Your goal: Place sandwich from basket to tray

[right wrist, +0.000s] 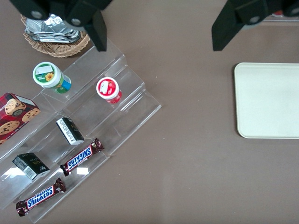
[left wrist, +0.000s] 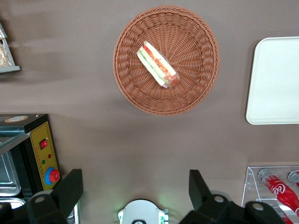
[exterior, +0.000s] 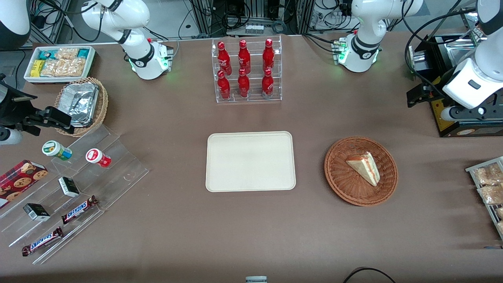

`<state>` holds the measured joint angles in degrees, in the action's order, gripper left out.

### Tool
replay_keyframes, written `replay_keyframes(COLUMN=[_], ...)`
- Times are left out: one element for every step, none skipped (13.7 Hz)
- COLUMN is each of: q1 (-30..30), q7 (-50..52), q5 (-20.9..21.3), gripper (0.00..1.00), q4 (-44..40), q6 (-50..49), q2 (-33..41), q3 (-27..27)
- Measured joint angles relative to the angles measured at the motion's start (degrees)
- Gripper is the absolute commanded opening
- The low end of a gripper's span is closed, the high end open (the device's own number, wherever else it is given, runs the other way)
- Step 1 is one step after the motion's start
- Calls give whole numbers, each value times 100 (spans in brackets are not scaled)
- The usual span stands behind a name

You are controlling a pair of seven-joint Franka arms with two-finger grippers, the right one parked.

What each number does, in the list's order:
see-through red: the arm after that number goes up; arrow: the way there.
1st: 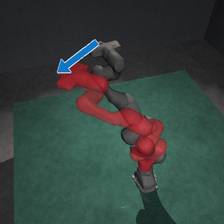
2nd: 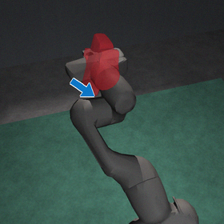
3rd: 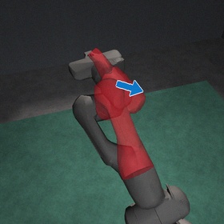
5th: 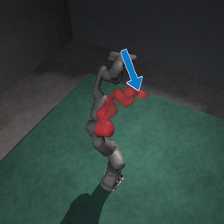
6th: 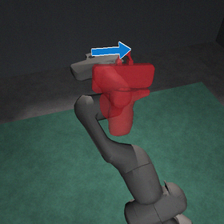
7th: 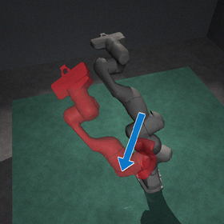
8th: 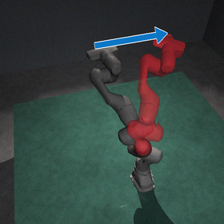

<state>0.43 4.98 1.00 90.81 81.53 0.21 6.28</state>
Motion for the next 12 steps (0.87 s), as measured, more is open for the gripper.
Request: replay_keyframes(q1=[0, 1, 2, 4, 7, 10, 12, 16, 18, 18, 16, 16], q7=[-2, -3, -3, -3, -3, 12, 79, 259, 479, 672, 812, 927], q5=[2, 5, 7, 8, 9, 10, 10, 10, 10, 10, 10, 10], gripper=[100, 100, 100, 100, 100, 100, 100, 100, 100, 100, 100, 100], q4=[71, 171, 292, 434, 600, 801, 1033, 1283, 1503, 1695, 1859, 1981], q6=[91, 215, 346, 505, 699, 947, 1260, 1632, 1988, 2297, 2551, 2749], q2=[-5, -4, -4, -3, -4, -5, -9, -17, -34, -58, -90, -136], q3=[-7, -16, -28, -41, -49, -62, -85, -110, -124, -127, -126, -126])
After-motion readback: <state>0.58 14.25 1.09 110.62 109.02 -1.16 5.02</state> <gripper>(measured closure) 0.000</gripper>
